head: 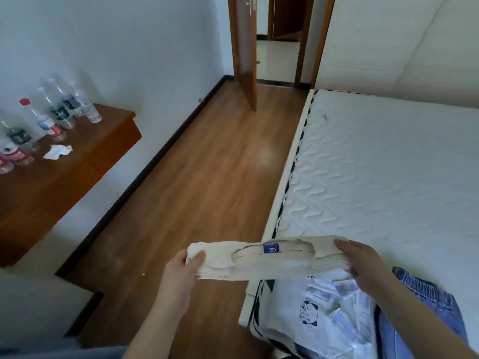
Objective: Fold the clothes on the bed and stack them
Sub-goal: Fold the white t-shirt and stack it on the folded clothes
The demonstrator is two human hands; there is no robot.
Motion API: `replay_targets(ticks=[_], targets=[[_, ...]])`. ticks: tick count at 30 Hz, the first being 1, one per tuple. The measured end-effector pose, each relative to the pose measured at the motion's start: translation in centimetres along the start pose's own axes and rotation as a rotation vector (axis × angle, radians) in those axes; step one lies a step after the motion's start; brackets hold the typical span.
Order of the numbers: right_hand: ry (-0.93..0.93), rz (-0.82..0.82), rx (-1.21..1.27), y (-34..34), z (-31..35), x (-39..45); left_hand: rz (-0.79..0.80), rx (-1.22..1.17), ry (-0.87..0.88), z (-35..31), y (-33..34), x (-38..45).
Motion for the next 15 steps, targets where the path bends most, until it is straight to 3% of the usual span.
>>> replay_targets(ticks=[7,15], targets=[[0.011,-0.156,0.135,3.4,2.4,2.0,0.148,0.063,0.008,-5.7,0.0,8.2],[0.003,-0.346,0.24,13.3,2.3,5.6,0.344,0.23,0.094,-12.7,-3.0,21.6]])
Point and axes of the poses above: each hand's wrist, its own x-axis towards the middle knuckle, its own y-axis out of the palm, z = x × y, the point moved 4 cm from there along x, towards the middle knuckle, and after that the axes turned 1 degree about z, right-handed, at the moved point
